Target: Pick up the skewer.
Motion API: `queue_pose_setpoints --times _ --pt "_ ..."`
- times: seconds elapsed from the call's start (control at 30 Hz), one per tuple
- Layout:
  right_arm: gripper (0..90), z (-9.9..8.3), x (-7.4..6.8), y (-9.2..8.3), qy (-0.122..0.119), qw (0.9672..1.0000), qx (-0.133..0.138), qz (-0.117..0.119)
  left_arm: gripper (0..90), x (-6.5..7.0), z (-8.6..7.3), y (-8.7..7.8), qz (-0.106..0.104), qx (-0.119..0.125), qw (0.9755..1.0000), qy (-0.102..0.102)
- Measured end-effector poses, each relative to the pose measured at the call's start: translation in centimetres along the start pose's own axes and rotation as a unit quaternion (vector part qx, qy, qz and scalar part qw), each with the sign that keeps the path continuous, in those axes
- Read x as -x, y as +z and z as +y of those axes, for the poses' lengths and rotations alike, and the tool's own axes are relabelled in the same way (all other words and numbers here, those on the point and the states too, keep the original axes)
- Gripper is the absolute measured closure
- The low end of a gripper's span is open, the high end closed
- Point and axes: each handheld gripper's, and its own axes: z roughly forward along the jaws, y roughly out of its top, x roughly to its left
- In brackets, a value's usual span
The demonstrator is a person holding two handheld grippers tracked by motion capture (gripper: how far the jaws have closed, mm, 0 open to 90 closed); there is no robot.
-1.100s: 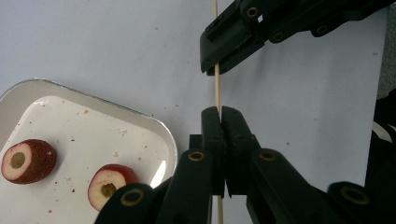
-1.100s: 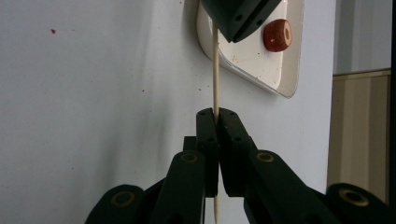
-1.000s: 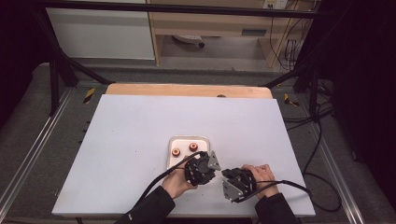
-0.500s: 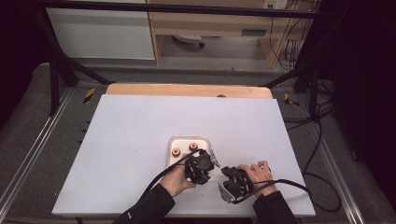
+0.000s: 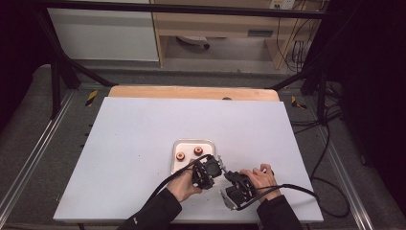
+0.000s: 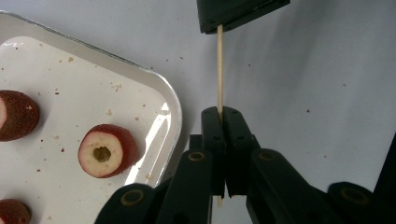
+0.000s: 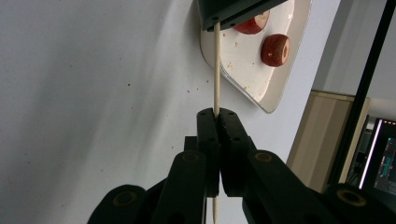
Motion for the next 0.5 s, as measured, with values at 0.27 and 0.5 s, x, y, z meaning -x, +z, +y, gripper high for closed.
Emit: queue_pose_setpoints --times 0.27,0.5 --pt "67.1 -1.1 1.0 -0.1 0.147 0.9888 0.005 0.023 88.8 0.0 -1.3 -0.4 0.023 0.016 0.9996 -0.011" --pt "39.3 -3.7 1.2 -0.7 0.337 0.9409 0.028 0.018 88.8 -0.2 -3.4 -1.2 0.035 0.049 0.9969 -0.051"
